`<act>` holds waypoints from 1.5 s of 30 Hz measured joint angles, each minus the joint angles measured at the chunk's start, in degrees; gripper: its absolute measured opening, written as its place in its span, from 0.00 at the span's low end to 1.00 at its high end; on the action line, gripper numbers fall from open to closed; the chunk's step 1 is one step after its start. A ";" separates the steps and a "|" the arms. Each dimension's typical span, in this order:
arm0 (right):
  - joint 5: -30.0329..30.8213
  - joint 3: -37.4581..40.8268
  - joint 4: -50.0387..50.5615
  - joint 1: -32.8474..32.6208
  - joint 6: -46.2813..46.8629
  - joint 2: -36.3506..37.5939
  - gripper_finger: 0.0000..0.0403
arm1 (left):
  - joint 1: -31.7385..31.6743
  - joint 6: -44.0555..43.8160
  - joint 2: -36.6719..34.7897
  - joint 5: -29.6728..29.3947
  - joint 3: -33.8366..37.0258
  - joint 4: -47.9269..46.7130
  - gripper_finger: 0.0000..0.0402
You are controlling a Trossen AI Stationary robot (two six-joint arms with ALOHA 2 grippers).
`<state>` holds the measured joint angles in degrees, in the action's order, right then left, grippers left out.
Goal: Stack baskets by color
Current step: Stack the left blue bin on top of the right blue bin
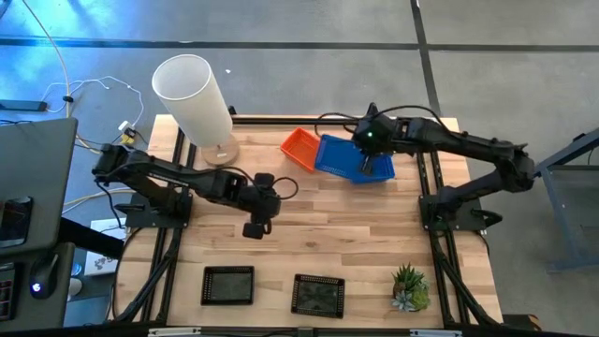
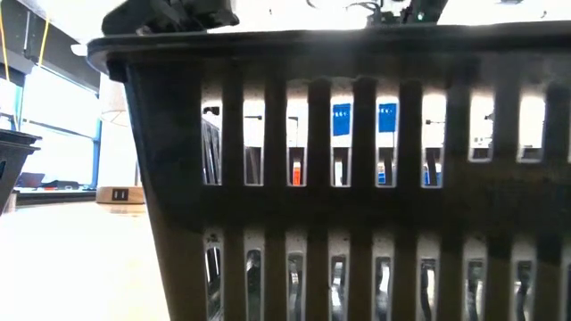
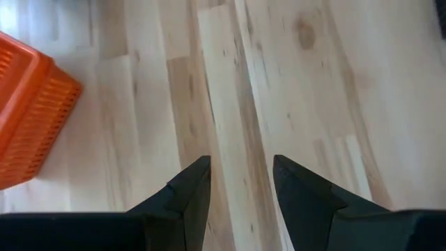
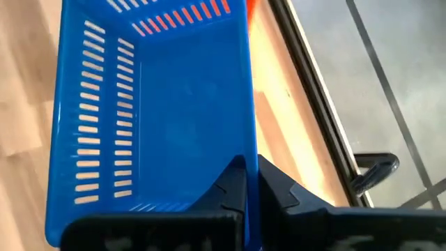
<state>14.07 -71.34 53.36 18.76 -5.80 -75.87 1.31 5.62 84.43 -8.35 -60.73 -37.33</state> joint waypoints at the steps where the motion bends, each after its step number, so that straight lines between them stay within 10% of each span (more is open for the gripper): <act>1: -0.51 1.19 -0.79 0.84 -0.31 0.67 0.00 | 0.29 -0.02 -0.42 -0.02 -0.02 0.03 0.35; 19: -18.34 6.66 -1.27 24.13 -25.87 7.80 0.00 | 2.55 -0.95 -2.45 -0.07 -0.05 0.29 0.35; 30: -17.75 6.67 -1.97 25.99 -43.73 4.34 0.00 | 2.48 -0.95 -2.45 -0.18 -0.06 0.31 0.35; 45: -18.82 6.70 4.48 29.25 -43.71 0.70 0.00 | 2.48 -0.95 -2.45 -0.16 -0.04 0.29 0.35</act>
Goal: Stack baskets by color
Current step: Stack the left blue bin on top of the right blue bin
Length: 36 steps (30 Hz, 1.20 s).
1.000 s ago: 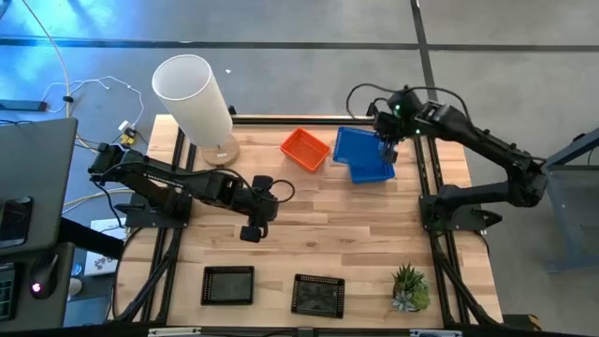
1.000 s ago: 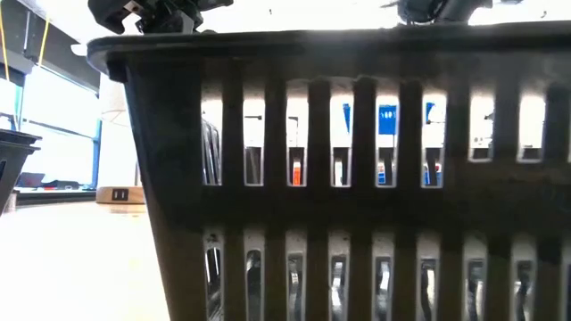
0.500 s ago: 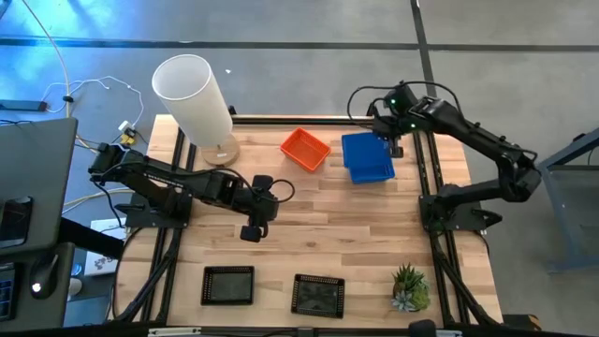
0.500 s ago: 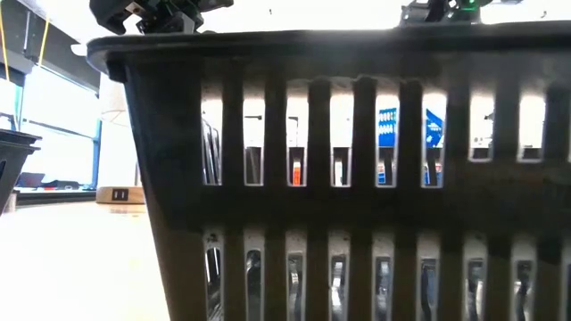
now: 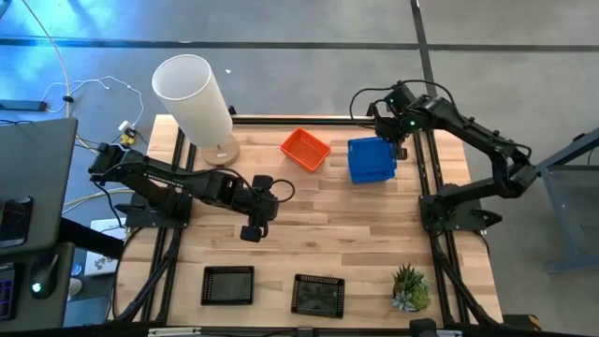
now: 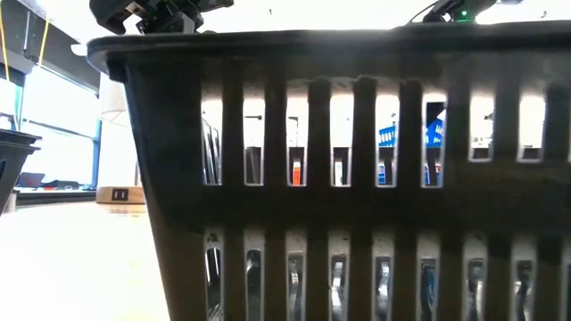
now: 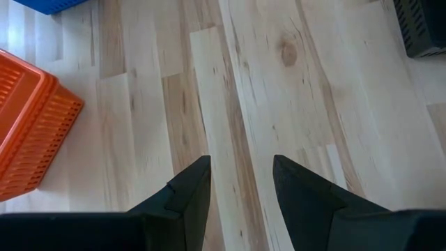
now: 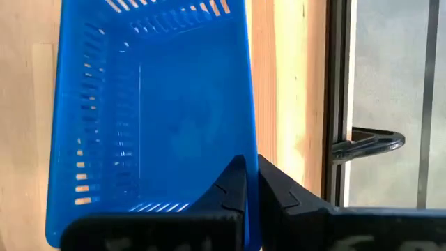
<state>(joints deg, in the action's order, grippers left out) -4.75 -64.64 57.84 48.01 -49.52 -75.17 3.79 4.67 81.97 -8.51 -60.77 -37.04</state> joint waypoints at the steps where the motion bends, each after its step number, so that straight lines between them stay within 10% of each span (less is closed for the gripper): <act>1: -0.11 0.00 0.00 0.05 0.05 -0.11 0.00 | -0.01 0.00 0.00 -0.02 -0.01 0.01 0.35; 36: -5.24 0.00 0.42 -0.02 18.26 -8.51 0.00 | -0.13 -1.05 0.02 0.00 -0.02 -0.68 0.35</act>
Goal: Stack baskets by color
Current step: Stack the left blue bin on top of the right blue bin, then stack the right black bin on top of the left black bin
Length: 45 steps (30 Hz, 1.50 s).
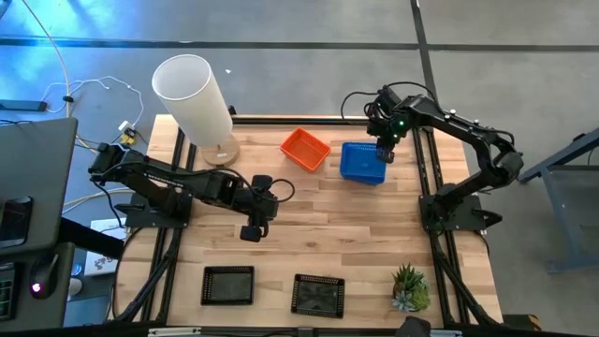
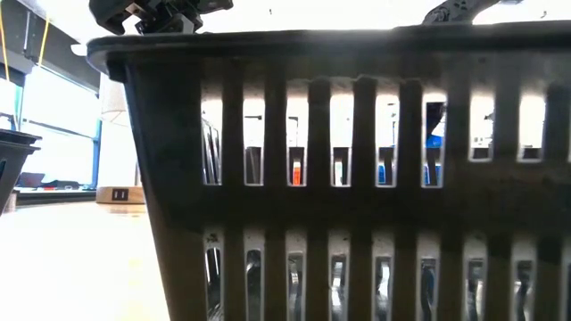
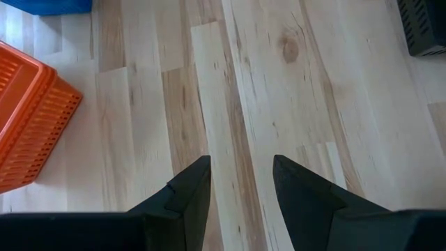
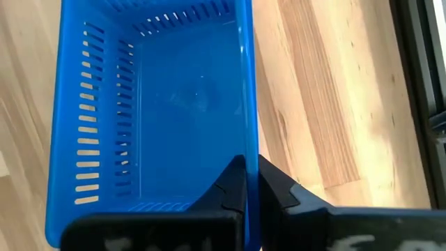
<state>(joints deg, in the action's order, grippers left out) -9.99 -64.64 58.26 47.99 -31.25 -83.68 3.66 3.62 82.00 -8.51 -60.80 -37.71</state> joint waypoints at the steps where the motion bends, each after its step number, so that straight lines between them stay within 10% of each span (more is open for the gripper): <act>1: 0.02 0.00 -0.01 0.00 0.39 0.00 0.00 | 0.00 0.00 0.00 0.01 0.00 0.02 0.35; 16: 0.28 0.00 0.06 0.00 4.38 0.00 0.01 | 0.00 0.00 0.00 0.00 0.00 0.02 0.35; 28: 0.71 0.00 1.73 -0.02 6.94 0.07 0.28 | 0.00 0.00 0.00 0.02 0.00 0.04 0.35; 45: -0.67 -2.58 6.47 -10.73 18.89 3.55 0.23 | 0.00 -2.07 0.02 0.02 0.00 -0.53 0.35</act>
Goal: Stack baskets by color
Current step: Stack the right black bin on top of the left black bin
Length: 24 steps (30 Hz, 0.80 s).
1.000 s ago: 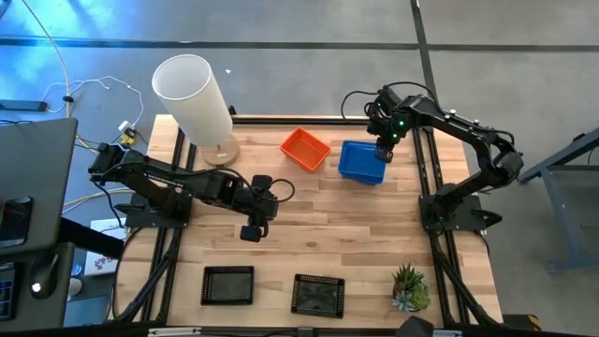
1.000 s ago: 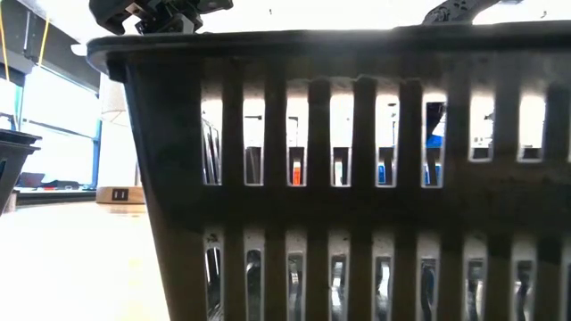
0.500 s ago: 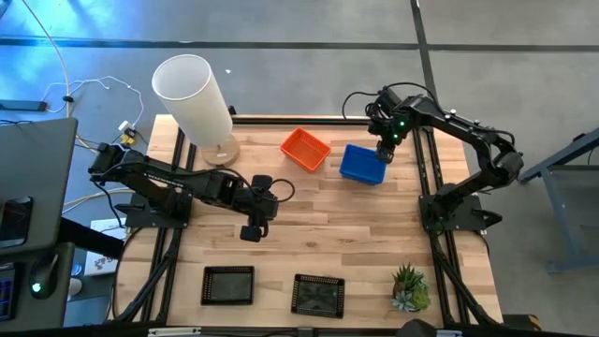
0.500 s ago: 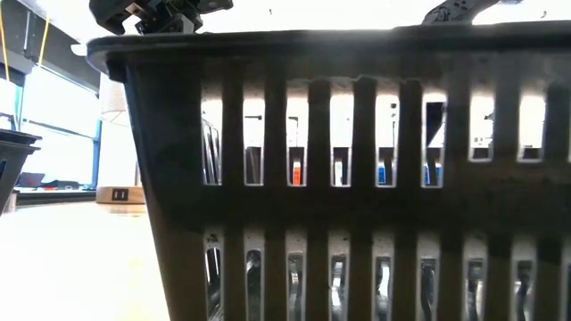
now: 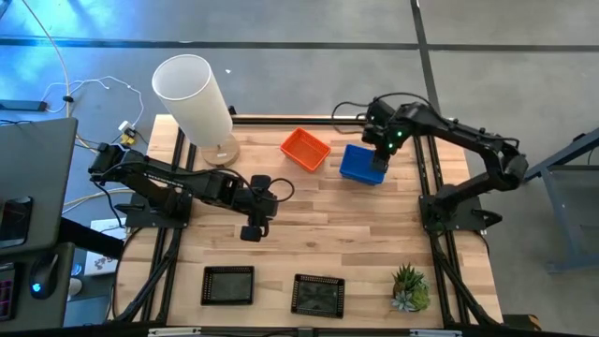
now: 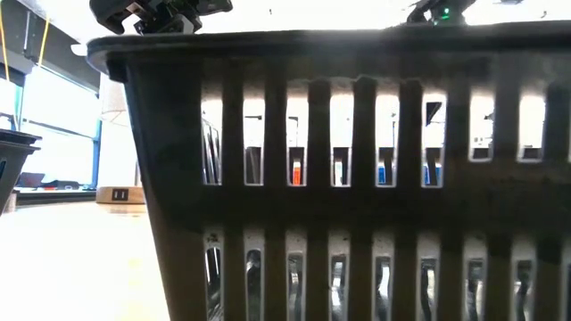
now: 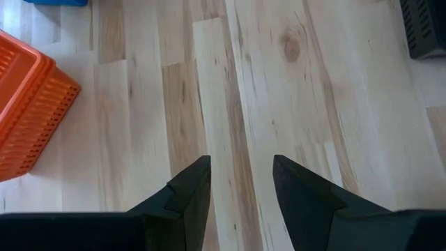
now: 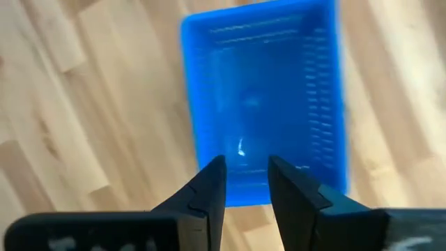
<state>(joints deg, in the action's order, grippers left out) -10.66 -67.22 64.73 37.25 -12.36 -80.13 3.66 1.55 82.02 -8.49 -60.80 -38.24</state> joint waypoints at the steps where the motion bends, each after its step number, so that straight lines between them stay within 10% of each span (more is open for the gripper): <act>1: -0.04 0.00 0.00 -1.45 1.28 0.12 0.23 | 0.00 -0.32 0.00 -0.01 0.00 -0.17 0.35; 24: 12.24 0.00 -10.54 -43.33 35.75 0.26 0.23 | 3.66 -10.47 0.00 0.52 -0.02 -4.43 0.35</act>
<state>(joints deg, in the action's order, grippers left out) 1.58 -67.22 54.19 -6.07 23.39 -79.88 7.32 -8.93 82.02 -7.97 -60.82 -42.68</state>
